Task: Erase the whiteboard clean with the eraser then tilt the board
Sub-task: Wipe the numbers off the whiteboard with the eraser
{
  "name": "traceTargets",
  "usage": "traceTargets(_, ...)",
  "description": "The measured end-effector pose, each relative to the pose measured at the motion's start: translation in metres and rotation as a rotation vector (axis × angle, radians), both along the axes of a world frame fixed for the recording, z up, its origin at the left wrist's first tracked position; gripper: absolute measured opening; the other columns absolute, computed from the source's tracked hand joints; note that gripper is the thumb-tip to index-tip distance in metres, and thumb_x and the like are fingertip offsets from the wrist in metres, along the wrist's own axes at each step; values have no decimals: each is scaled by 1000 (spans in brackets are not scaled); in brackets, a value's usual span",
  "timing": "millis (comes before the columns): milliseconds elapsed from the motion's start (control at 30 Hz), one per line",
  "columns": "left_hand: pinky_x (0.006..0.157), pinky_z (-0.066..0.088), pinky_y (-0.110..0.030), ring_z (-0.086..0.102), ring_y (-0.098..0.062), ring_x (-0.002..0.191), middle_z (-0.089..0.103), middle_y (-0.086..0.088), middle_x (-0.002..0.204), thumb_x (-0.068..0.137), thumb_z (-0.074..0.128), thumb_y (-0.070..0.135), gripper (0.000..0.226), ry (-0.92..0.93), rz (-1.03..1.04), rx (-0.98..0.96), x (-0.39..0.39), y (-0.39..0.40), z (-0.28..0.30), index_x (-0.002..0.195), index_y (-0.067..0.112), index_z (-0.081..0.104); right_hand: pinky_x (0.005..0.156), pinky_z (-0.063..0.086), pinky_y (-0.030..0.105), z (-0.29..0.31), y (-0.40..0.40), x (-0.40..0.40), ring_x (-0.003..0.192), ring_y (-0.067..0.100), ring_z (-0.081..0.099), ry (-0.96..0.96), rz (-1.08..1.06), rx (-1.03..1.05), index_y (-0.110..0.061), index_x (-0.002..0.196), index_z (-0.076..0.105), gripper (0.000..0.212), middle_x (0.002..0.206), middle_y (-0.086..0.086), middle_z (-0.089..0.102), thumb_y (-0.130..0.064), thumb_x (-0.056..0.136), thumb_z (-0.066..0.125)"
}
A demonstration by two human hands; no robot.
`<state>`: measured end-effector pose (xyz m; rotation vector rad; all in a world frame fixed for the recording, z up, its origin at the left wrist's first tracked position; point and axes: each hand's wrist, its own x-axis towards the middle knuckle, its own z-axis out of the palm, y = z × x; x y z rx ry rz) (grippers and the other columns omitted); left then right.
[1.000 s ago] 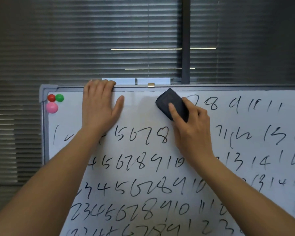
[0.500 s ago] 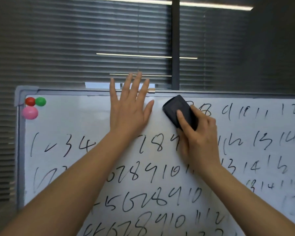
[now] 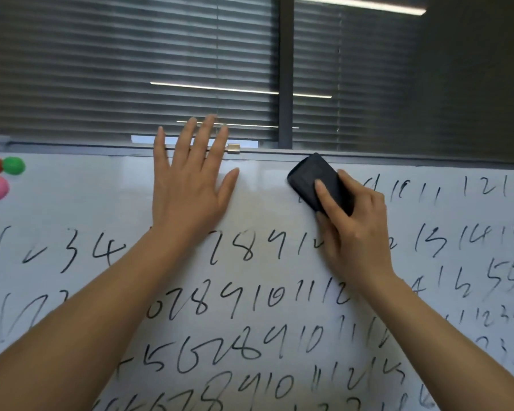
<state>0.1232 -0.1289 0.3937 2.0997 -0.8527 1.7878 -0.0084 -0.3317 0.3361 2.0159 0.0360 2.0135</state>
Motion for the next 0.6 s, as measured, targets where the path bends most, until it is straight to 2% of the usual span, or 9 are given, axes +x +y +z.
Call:
traceTargets(100, 119, 0, -53, 18, -27, 148, 22, -8, 161, 99, 14, 49, 65, -8, 1, -7, 5, -2, 1, 154, 15, 23, 81, 45, 47, -9, 2, 7, 96, 47, 54, 13, 22, 3, -3, 126, 59, 41, 125, 34, 51, -3, 86, 64)
traceTargets(200, 119, 1, -51, 26, -28, 144, 32, -10, 156, 100, 22, 46, 63, -18, -10, -27, 9, -3, 1, 152, 13, 28, 78, 46, 46, -12, -3, 7, 92, 45, 58, 119, -6, -202, -4, 122, 63, 39, 123, 33, 54, -3, 82, 66)
traceTargets(267, 118, 3, -50, 31, -29, 140, 38, -10, 151, 100, 26, 44, 61, -28, -27, -45, 11, -5, 0, 150, 11, 32, 78, 46, 46, -4, -14, 1, 91, 44, 59, 133, -29, -250, -5, 120, 64, 36, 123, 32, 54, -5, 84, 63)
traceTargets(467, 117, 7, -53, 37, -31, 134, 45, -11, 144, 99, 31, 42, 57, -38, -46, -66, 11, -10, 0, 146, 9, 39, 80, 42, 47, 8, -16, -2, 92, 46, 54, 21, -31, 10, -4, 126, 60, 41, 123, 33, 53, -3, 85, 66)
traceTargets(600, 117, 9, -55, 38, -33, 132, 47, -12, 142, 99, 34, 40, 56, -27, -37, -68, 12, -9, 0, 144, 8, 40, 72, 47, 46, 4, 27, 12, 89, 44, 54, 10, 35, 154, -6, 124, 62, 44, 117, 30, 56, -10, 82, 72)
